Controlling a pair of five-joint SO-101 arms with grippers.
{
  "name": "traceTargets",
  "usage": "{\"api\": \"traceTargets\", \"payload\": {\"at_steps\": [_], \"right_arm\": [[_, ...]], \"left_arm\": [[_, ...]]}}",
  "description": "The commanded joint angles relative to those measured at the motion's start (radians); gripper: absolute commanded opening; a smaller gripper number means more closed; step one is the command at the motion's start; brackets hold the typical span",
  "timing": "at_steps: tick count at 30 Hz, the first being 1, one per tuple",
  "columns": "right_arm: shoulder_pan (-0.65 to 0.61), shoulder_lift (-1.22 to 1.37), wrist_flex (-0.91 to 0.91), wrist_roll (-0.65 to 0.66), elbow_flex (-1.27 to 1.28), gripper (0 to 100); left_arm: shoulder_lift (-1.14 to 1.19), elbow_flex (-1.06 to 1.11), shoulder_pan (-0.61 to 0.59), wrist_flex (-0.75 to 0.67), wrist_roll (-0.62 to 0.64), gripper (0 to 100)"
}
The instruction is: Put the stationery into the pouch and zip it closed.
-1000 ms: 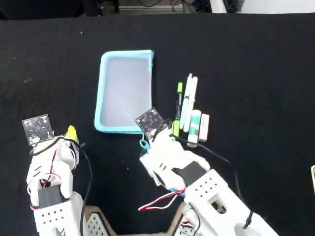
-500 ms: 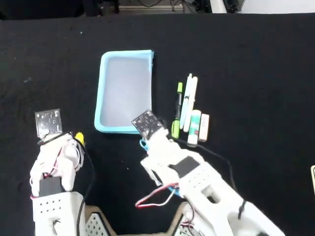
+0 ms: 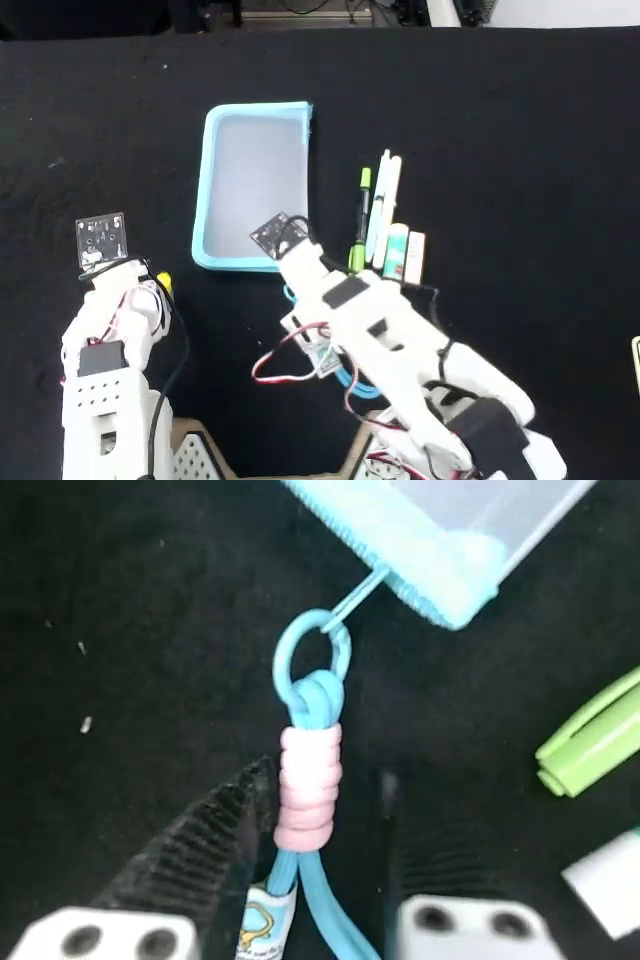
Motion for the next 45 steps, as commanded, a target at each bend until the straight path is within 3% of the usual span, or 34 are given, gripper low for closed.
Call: {"api": "traceTargets", "payload": {"at_steps": [1,8,13,16,21,29,36,41,45], "right_arm": [[0.064,-0.004,0.041,0.043,-0.058,2.0],[0.328,-0.217,0.388,0.242,-0.191,1.1],[0.454,-0.361,0.476,0.433,-0.147,1.2],[0.457,-0.378,0.457,0.486,-0.061,3.5],[0.459,-0.383,0.443,0.494,-0.027,16.8],[0.433,-0.378,0.523,0.425,-0.14,16.2],[0.354,-0.38,0.27,0.238,0.018,16.2],[0.236,-0.384,0.233,0.273,0.101,16.2],[0.21,-0.378,0.206,0.315,0.105,16.2]], "left_arm": [[0.003,-0.061,0.008,-0.018,-0.017,18],[0.003,-0.059,0.008,-0.018,-0.017,18],[0.003,-0.059,0.008,-0.018,-0.017,18],[0.003,-0.059,0.008,-0.018,-0.017,18],[0.003,-0.058,0.008,-0.018,-0.018,18],[0.003,-0.048,0.007,-0.031,-0.018,18],[0.003,-0.048,0.007,-0.031,-0.018,18],[0.003,-0.048,0.007,-0.031,-0.018,18],[0.003,-0.048,0.007,-0.031,-0.018,18]]}}
